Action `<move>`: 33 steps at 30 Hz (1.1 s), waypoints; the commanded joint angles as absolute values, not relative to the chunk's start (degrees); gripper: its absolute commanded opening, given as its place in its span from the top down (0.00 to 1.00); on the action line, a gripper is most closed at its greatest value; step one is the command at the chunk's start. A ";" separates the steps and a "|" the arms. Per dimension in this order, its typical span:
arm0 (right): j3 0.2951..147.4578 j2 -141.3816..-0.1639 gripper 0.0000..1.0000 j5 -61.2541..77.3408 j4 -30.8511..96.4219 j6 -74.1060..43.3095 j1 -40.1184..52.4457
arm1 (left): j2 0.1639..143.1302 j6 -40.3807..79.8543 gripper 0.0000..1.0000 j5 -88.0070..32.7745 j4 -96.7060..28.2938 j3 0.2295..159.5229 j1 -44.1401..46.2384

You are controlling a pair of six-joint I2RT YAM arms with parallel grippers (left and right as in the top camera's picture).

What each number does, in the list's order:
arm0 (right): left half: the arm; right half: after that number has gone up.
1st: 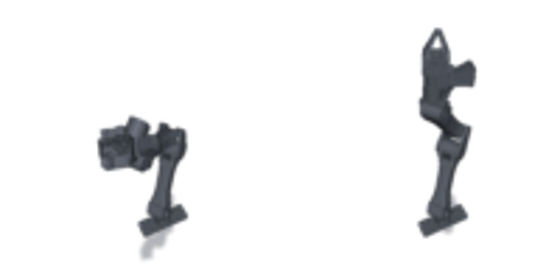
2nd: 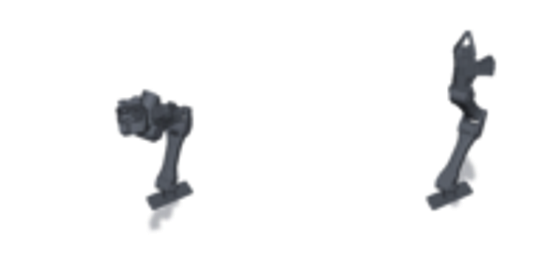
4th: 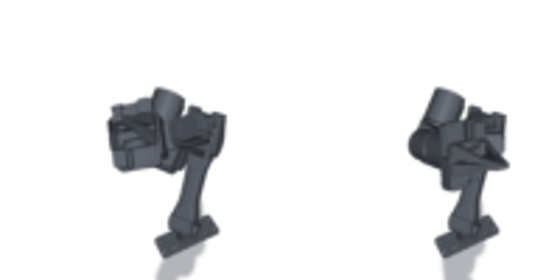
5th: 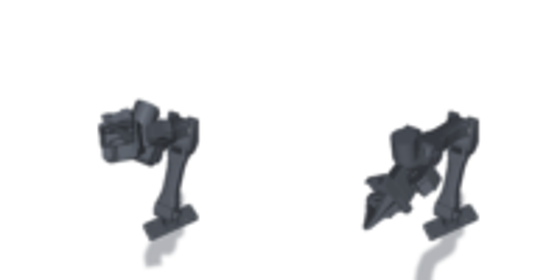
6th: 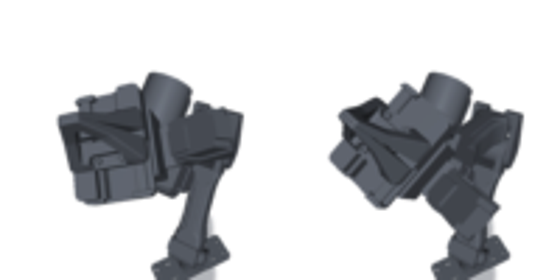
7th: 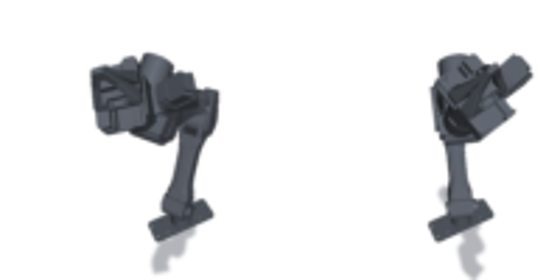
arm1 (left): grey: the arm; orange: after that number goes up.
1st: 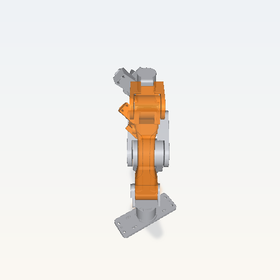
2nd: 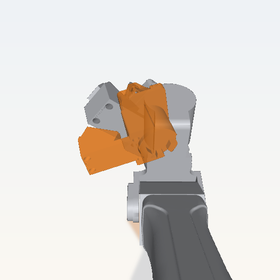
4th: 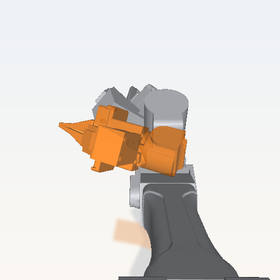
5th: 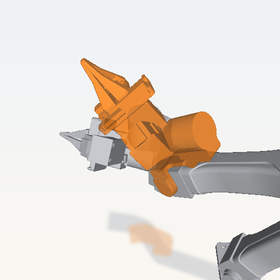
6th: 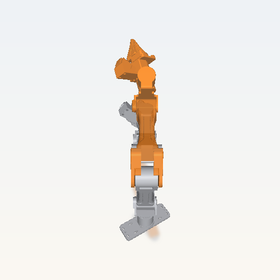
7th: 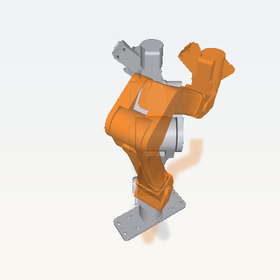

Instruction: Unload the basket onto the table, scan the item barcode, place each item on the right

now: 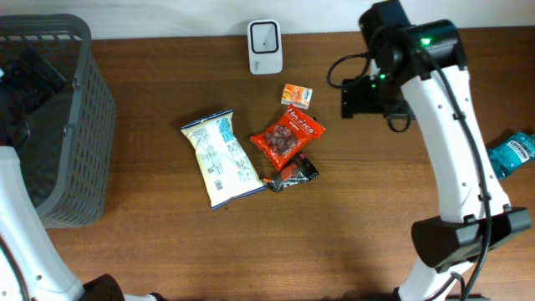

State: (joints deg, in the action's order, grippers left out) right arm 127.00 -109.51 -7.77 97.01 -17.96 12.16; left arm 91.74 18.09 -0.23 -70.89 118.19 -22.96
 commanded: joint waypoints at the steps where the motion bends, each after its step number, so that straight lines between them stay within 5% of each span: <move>1: 123.92 -109.40 0.01 -10.13 97.36 -16.69 4.45 | 91.88 18.63 0.01 -10.41 -72.38 118.89 -23.16; 10: 120.75 -109.43 0.01 -5.80 96.88 -16.71 -8.62 | 91.68 9.13 0.01 -39.31 -77.45 118.89 -21.89; 19: 120.75 -109.43 0.01 -5.74 94.83 -16.73 -8.64 | 90.91 5.96 0.01 -30.50 -80.95 135.17 -3.53; 33: 120.75 -109.45 0.01 -0.16 90.83 -16.75 -8.64 | 103.28 6.79 0.01 -24.05 -84.82 135.15 23.31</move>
State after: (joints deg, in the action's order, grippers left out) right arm 120.95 -109.56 -1.89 91.20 -16.71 -8.49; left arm 101.62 7.07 -24.58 -84.64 134.87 20.60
